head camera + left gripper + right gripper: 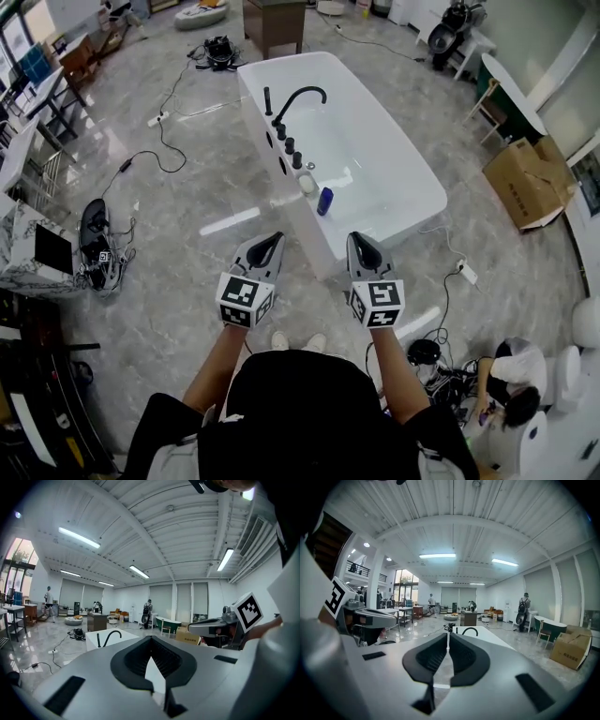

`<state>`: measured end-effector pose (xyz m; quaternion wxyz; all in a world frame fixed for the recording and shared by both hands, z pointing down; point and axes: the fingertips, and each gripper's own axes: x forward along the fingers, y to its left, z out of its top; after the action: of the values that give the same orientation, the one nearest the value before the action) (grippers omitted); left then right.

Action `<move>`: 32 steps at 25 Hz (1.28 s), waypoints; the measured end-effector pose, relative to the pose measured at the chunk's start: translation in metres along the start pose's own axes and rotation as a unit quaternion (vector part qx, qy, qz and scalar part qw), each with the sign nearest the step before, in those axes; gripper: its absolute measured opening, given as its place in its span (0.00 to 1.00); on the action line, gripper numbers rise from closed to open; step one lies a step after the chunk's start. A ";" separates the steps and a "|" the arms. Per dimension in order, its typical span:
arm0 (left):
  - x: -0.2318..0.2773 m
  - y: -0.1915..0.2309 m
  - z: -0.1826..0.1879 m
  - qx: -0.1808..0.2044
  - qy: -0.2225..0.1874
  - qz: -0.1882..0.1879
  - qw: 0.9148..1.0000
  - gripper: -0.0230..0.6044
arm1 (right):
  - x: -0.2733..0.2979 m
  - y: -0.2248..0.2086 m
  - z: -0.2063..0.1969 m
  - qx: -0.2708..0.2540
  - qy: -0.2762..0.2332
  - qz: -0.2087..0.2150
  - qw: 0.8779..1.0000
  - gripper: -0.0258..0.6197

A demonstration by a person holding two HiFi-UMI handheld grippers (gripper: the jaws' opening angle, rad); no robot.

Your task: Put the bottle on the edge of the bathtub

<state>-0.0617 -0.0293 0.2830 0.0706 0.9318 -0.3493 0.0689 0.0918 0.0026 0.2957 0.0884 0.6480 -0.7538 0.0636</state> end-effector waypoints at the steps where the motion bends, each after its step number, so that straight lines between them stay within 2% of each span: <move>1: -0.001 -0.002 0.003 -0.001 -0.003 0.002 1.000 0.06 | -0.003 -0.004 0.002 -0.001 -0.002 0.001 1.000 0.09; 8: -0.003 -0.008 0.016 0.015 -0.014 0.020 1.000 0.06 | -0.018 -0.024 0.008 -0.006 -0.010 -0.002 1.000 0.09; 16: -0.001 -0.016 0.022 0.015 -0.017 0.030 0.999 0.06 | -0.023 -0.044 0.009 0.001 -0.016 -0.005 1.000 0.08; 32: 0.006 -0.017 0.027 0.019 -0.019 0.028 0.999 0.06 | -0.015 -0.042 0.010 -0.007 -0.015 0.002 1.000 0.08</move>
<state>-0.0441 -0.0256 0.2563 0.0446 0.9239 -0.3754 0.0596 0.1350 0.0086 0.2814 0.0813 0.6470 -0.7566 0.0484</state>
